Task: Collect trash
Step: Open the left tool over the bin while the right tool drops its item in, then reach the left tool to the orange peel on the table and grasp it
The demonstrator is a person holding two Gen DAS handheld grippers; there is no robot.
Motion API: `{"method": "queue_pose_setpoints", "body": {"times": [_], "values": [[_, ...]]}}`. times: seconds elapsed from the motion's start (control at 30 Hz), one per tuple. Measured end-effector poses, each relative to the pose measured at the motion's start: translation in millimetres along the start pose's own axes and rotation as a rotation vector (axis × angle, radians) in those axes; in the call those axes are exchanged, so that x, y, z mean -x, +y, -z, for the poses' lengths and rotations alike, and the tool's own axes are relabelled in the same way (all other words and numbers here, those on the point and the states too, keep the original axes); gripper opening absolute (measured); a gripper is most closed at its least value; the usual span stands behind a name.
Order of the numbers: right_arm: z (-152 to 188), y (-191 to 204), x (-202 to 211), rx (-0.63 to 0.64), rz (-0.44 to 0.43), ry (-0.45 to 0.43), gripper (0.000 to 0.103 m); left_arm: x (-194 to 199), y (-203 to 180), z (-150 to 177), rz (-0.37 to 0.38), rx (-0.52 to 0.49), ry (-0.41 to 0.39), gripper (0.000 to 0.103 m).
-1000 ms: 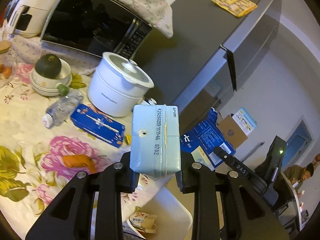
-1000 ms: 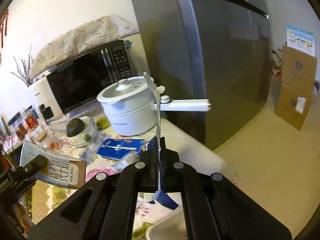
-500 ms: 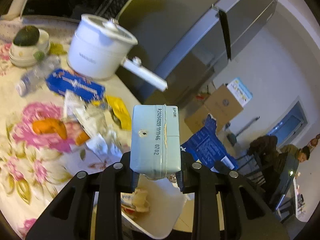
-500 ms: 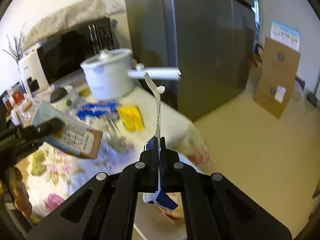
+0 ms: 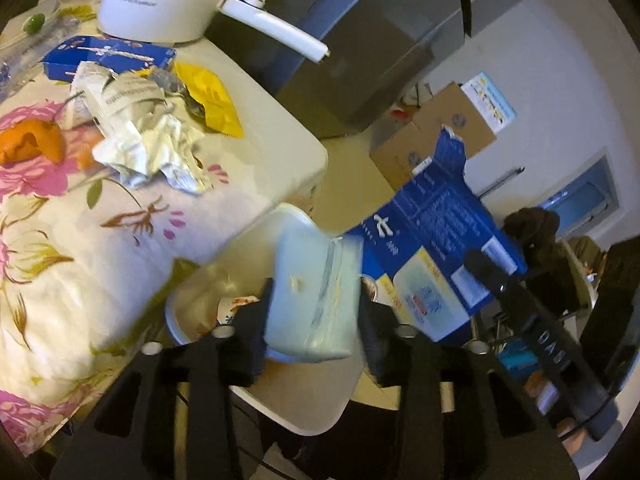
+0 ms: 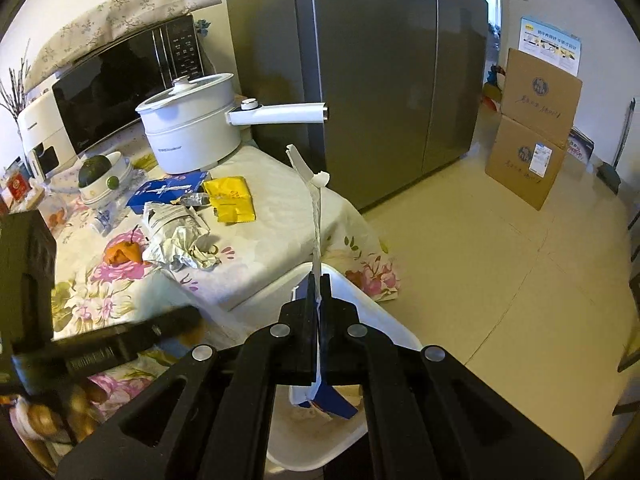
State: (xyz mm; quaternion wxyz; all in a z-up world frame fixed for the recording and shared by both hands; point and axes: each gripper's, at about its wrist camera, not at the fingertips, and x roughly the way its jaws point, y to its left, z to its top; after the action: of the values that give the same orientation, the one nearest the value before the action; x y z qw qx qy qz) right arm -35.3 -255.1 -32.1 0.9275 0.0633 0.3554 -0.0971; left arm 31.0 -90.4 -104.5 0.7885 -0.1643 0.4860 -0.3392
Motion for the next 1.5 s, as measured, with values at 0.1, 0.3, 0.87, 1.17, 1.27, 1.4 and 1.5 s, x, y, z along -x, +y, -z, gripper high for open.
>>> {"method": "queue_pose_setpoints", "body": {"times": [0.1,0.3,0.87,1.17,1.27,1.4,1.5], "values": [[0.3,-2.3,-0.5,-0.005,0.002,0.003,0.000,-1.6,-3.4,3.3,0.002,-0.019,0.007,0.046],[-0.6,-1.9,-2.3,-0.001,0.016,0.008,0.000,1.5,0.1,2.9,-0.034,-0.018,-0.001,0.046],[6.0,5.3,-25.7,0.008,0.097,0.109,0.080,2.6,26.3,-1.2,-0.116,0.049,-0.001,0.046],[6.7,20.9,-39.7,0.056,0.138,0.146,0.096,14.2,48.3,-13.0,-0.169,0.100,-0.043,0.053],[9.1,35.3,-43.0,0.114,0.145,0.151,0.096,31.0,62.3,-26.1,-0.223,0.114,-0.100,0.059],[12.1,50.6,-48.0,0.160,0.128,0.168,0.096,60.4,100.2,-45.2,-0.251,0.238,-0.182,0.062],[14.3,62.5,-49.3,0.190,0.114,0.172,0.096,76.0,138.8,-53.7,-0.222,0.389,-0.219,0.062]]}}
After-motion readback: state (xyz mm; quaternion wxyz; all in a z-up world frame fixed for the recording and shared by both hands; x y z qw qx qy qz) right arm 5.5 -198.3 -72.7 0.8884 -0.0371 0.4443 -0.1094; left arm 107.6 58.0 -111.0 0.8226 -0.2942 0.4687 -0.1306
